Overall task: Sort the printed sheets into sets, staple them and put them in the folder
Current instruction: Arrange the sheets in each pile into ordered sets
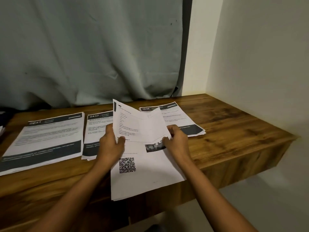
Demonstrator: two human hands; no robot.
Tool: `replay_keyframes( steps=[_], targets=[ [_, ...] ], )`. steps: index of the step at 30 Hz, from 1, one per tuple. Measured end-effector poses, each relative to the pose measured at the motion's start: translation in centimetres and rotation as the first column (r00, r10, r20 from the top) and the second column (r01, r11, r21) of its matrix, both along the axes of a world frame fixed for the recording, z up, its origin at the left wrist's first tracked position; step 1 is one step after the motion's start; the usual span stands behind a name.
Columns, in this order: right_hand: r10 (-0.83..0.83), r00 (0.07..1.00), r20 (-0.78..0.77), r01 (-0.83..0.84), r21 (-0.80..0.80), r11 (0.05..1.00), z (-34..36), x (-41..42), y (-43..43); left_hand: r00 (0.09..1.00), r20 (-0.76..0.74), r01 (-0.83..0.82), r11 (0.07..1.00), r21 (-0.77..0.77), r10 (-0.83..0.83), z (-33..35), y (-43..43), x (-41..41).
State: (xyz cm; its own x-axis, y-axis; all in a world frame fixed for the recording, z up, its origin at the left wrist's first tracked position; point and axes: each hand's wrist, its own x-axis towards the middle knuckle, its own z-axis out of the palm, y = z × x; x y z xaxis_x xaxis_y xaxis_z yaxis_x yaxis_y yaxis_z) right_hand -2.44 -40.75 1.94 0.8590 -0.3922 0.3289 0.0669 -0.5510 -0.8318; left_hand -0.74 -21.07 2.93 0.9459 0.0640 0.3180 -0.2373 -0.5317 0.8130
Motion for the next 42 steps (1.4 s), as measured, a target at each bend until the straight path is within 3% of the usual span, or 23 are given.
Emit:
replay_keyframes(
  steps=[6, 9, 12, 15, 18, 21, 24, 27, 29, 31, 36, 42],
  targets=[
    [-0.010, 1.000, -0.008, 0.010, 0.009, 1.000, -1.4, -0.2, 0.4, 0.999, -0.039, -0.015, 1.000, -0.017, 0.014, 0.0, 0.8, -0.1],
    [-0.009, 0.997, 0.078, 0.003, 0.067, 0.998, -1.4, -0.1, 0.3, 0.998, -0.053, -0.026, 0.998, -0.062, 0.023, 0.3, 1.1, -0.2],
    [0.044, 0.983, 0.176, -0.080, 0.203, 0.976, -0.3, -0.2, 0.1, 0.998, -0.050, -0.029, 0.994, -0.105, 0.024, 0.9, 1.2, -0.4],
    [0.142, 0.970, 0.197, -0.212, 0.402, 0.891, 1.2, 0.0, -0.4, 0.998, -0.059, -0.015, 0.981, -0.195, 0.004, 1.1, 2.0, 0.0],
    [0.220, 0.968, 0.122, -0.250, 0.559, 0.791, 2.6, 0.4, -0.1, 0.996, -0.088, -0.028, 0.962, -0.271, 0.004, 1.9, 3.0, 0.1],
    [0.271, 0.962, 0.002, -0.224, 0.569, 0.791, 3.3, 1.0, 1.5, 0.993, -0.107, -0.069, 0.971, -0.229, 0.045, 2.9, 4.7, 0.2],
    [0.355, 0.924, -0.143, -0.278, 0.387, 0.879, 3.7, 0.6, 3.6, 0.993, -0.076, -0.102, 0.987, -0.126, 0.093, 3.5, 7.6, 0.0],
    [0.367, 0.908, -0.203, -0.362, 0.062, 0.930, 3.4, -0.9, 5.1, 0.991, -0.073, -0.114, 0.992, -0.061, 0.109, 3.7, 11.4, -0.8],
    [0.372, 0.896, -0.241, -0.418, -0.178, 0.891, 2.5, -1.6, 5.5, 0.990, -0.094, -0.109, 0.994, -0.023, 0.106, 3.3, 14.4, -1.0],
    [0.387, 0.870, -0.307, -0.477, -0.319, 0.819, 1.3, -2.1, 5.5, 0.985, -0.112, -0.128, 0.992, 0.015, 0.129, 2.5, 17.3, -1.0],
    [0.344, 0.804, -0.485, -0.571, -0.468, 0.675, -0.7, -2.5, 5.1, 0.974, -0.135, -0.174, 0.983, 0.056, 0.180, -0.4, 22.1, -0.5],
    [0.289, 0.826, -0.483, -0.546, -0.561, 0.622, -1.7, -2.7, 5.4, 0.939, -0.130, -0.295, 0.939, 0.177, 0.320, 1.5, 20.0, -3.1]
  ],
)
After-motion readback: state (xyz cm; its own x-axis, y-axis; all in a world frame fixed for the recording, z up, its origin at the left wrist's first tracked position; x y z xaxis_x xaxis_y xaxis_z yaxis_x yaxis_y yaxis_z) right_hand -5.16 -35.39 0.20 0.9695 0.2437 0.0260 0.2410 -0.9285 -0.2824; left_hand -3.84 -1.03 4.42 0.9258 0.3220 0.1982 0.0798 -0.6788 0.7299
